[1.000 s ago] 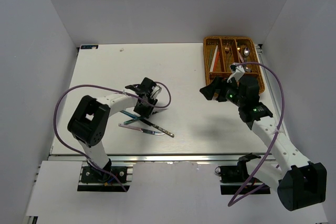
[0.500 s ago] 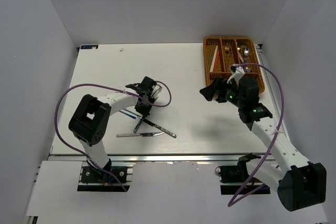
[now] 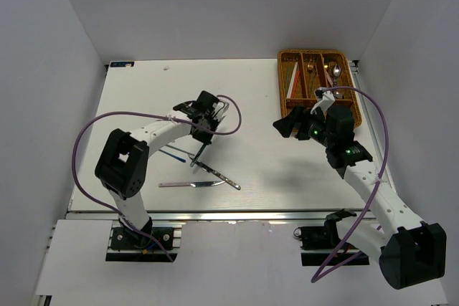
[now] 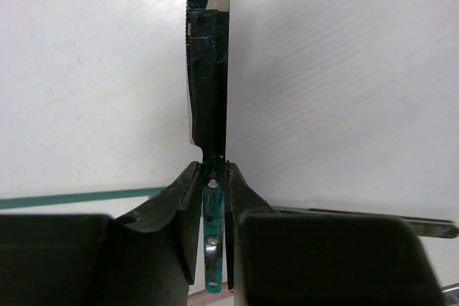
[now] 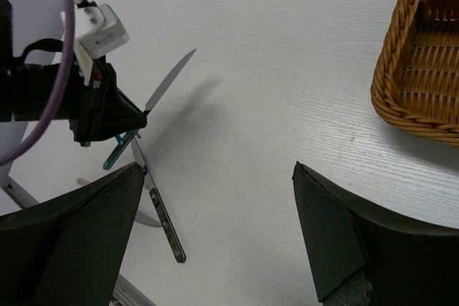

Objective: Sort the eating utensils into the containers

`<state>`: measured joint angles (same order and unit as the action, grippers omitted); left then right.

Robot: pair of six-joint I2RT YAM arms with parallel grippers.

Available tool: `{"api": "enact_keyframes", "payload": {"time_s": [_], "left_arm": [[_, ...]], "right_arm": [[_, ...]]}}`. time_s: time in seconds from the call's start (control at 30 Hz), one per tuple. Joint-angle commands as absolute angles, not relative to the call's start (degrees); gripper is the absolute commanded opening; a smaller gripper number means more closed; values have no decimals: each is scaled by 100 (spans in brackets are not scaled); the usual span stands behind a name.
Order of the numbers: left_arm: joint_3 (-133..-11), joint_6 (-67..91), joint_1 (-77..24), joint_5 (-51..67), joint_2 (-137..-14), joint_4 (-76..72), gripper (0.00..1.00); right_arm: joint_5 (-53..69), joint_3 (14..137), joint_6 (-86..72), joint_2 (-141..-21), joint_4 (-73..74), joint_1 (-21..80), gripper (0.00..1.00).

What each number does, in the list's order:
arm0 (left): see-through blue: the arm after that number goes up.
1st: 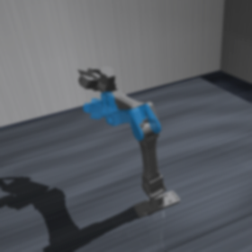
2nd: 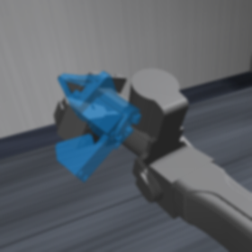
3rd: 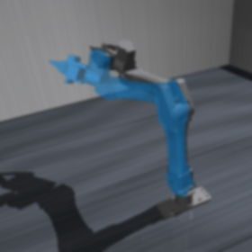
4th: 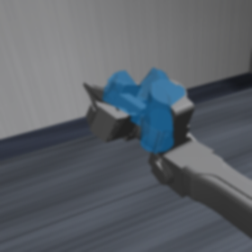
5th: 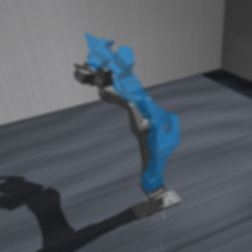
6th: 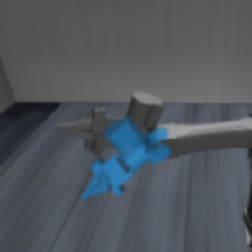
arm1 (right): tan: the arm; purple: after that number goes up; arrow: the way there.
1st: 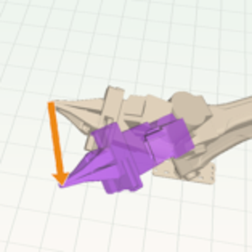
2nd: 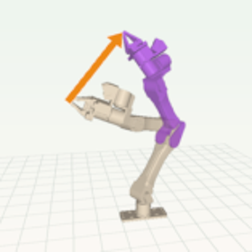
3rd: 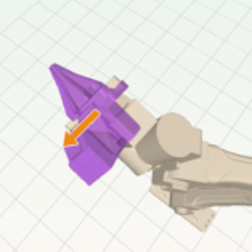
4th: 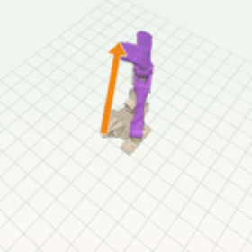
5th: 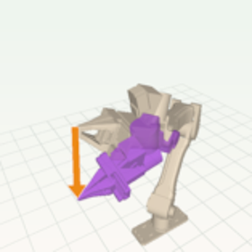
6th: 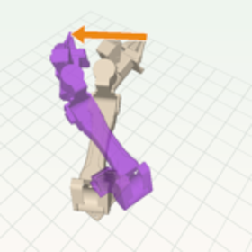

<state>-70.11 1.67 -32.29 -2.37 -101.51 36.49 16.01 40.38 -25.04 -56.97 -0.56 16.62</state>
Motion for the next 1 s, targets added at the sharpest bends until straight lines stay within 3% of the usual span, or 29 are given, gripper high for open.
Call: {"api": "enact_keyframes", "payload": {"time_s": [0.0, 0.27, 0.4, 0.67, 0.97], "left_arm": [[-7566, 27, -3401, -193, -10116, 3953, 0], [-8305, -526, -3647, -53, -10125, 3877, 0], [-8700, -1211, -3902, -9, -10151, 2806, 0], [-8955, -1828, -4087, 1623, -10756, -294, 0], [-10923, -1241, -4377, 2723, -12277, -1905, 0]], "right_arm": [[1503, 4069, -2461, -5581, -202, 1687, 89], [406, 4420, -2470, -4985, 508, 1626, 89], [-447, 4911, -2400, -4344, 1176, 1460, 89], [-1449, 5405, -2189, -3156, 2029, 1450, 89], [-1222, 5485, -2153, -2839, 2558, 1441, 89]]}}
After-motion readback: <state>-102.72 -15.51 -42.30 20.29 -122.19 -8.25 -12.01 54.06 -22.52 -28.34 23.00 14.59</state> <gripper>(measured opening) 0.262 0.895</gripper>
